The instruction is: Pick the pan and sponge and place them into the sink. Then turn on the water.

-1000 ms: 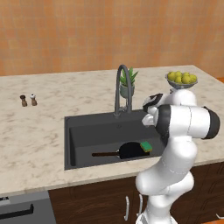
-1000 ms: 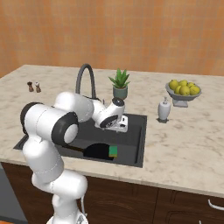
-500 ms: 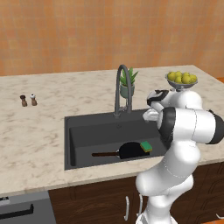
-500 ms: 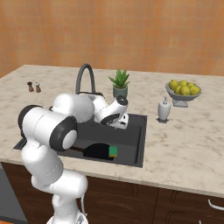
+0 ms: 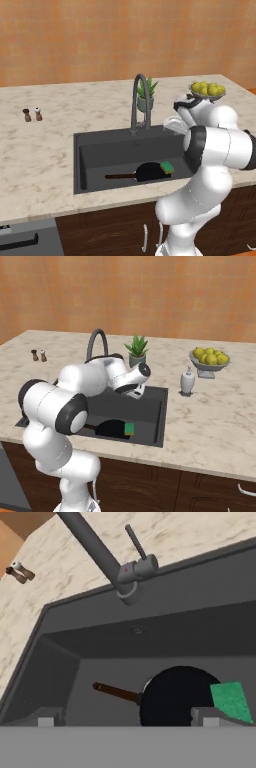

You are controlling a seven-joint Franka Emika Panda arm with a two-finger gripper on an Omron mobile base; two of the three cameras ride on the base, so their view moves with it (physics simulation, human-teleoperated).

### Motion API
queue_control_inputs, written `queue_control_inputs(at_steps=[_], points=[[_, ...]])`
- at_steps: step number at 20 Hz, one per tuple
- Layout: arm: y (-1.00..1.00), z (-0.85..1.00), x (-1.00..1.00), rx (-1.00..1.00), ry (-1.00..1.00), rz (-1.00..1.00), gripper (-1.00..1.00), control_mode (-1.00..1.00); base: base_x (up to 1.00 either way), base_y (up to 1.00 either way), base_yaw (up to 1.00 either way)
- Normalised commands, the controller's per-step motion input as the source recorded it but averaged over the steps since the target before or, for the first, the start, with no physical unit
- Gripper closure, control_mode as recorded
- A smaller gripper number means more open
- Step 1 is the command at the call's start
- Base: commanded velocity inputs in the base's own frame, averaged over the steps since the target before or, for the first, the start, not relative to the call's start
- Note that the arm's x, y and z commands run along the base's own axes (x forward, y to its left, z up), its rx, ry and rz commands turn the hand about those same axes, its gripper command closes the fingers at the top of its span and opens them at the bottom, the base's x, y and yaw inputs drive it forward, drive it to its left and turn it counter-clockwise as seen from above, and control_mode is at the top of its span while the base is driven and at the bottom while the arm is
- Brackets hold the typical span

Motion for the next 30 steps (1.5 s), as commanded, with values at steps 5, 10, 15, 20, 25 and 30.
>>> queue_control_inputs(at_steps=[5, 10, 15, 20, 25, 30], points=[[0.24, 0.07, 0.15, 0.15, 0.0, -0.05, -1.0, -1.0, 0.0, 0.0, 0.0], [0.13, 0.05, 0.21, 0.14, 0.0, -0.05, -1.0, -1.0, 0.0, 0.0, 0.0], [0.11, 0.0, 0.3, 0.07, -0.02, 0.0, -1.0, -1.0, 0.0, 0.0, 0.0], [0.0, 0.0, 0.46, 0.06, 0.0, 0.0, -1.0, -1.0, 0.0, 0.0, 0.0], [0.0, -0.12, 0.39, 0.0, -0.05, -0.01, -1.0, -1.0, 0.0, 0.0, 0.0], [0.03, -0.14, 0.35, 0.0, -0.05, -0.01, -1.0, -1.0, 0.0, 0.0, 0.0]])
